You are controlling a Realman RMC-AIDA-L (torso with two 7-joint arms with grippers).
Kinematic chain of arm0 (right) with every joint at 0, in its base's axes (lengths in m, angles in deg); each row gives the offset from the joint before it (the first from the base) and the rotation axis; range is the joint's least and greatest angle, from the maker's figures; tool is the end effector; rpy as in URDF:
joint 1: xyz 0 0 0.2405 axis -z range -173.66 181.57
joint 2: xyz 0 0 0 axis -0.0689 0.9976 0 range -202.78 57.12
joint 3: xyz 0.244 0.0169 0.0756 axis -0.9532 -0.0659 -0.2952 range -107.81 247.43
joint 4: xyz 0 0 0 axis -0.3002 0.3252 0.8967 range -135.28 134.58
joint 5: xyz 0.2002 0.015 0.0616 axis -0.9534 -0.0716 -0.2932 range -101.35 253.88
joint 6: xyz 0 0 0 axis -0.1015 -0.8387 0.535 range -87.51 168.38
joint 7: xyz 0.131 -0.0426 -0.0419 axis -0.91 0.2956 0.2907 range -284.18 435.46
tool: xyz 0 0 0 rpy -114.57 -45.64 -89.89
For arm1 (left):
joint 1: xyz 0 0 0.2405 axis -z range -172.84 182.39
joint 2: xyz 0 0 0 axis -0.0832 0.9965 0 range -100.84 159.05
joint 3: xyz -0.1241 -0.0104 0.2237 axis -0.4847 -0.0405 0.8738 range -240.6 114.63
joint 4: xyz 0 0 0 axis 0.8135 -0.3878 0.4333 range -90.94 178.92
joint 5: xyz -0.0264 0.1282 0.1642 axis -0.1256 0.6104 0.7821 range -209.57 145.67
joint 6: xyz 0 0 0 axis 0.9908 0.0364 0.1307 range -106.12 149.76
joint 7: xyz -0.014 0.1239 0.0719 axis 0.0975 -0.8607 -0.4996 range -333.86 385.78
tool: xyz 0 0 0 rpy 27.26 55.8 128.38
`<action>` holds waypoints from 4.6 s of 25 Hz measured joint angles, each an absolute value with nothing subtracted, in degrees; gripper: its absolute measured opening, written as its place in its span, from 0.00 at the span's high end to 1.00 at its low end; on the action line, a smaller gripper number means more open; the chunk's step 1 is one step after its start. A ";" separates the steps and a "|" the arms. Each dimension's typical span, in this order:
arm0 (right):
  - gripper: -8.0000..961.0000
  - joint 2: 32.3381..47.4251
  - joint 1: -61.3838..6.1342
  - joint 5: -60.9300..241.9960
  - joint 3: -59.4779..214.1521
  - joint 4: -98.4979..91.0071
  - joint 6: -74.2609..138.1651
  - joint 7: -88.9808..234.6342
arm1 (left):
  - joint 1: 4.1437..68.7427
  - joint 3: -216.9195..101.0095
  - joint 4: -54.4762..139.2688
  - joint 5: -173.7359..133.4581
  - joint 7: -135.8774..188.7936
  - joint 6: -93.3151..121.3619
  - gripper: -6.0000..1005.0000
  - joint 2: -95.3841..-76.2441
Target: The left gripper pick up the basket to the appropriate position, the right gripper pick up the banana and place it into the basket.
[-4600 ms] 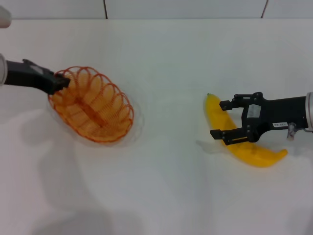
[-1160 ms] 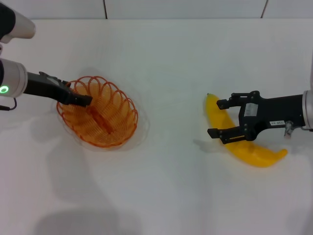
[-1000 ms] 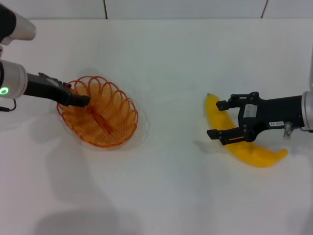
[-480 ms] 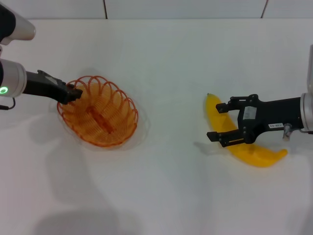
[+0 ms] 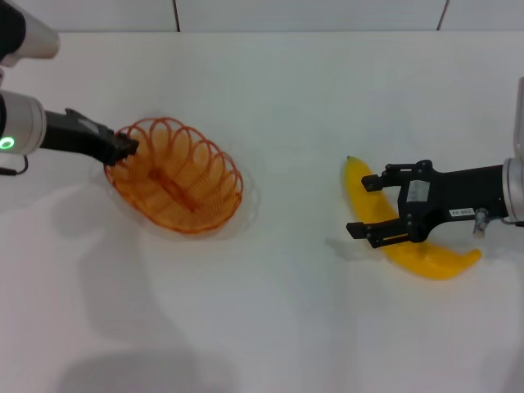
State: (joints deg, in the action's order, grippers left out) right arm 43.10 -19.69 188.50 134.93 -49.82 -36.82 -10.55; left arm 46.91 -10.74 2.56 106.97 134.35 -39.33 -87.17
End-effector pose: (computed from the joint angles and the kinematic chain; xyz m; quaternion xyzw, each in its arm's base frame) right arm 0.2752 0.3280 -0.0074 -0.9716 0.1748 0.0846 0.1351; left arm -0.2583 0.4233 0.0102 -0.9225 -0.2793 0.0300 0.2647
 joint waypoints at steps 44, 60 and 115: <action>0.09 43.18 -20.35 188.29 135.16 -49.78 -35.91 -10.76 | 45.31 -11.24 10.03 78.68 118.60 -33.04 0.92 -87.35; 0.09 43.18 -20.91 188.42 135.60 -49.86 -36.10 -11.42 | 44.94 -11.39 18.84 64.73 110.14 -28.53 0.92 -87.37; 0.09 43.18 -21.80 188.50 135.73 -50.27 -37.70 -12.34 | 43.82 -10.94 33.08 47.32 99.39 -23.80 0.90 -88.14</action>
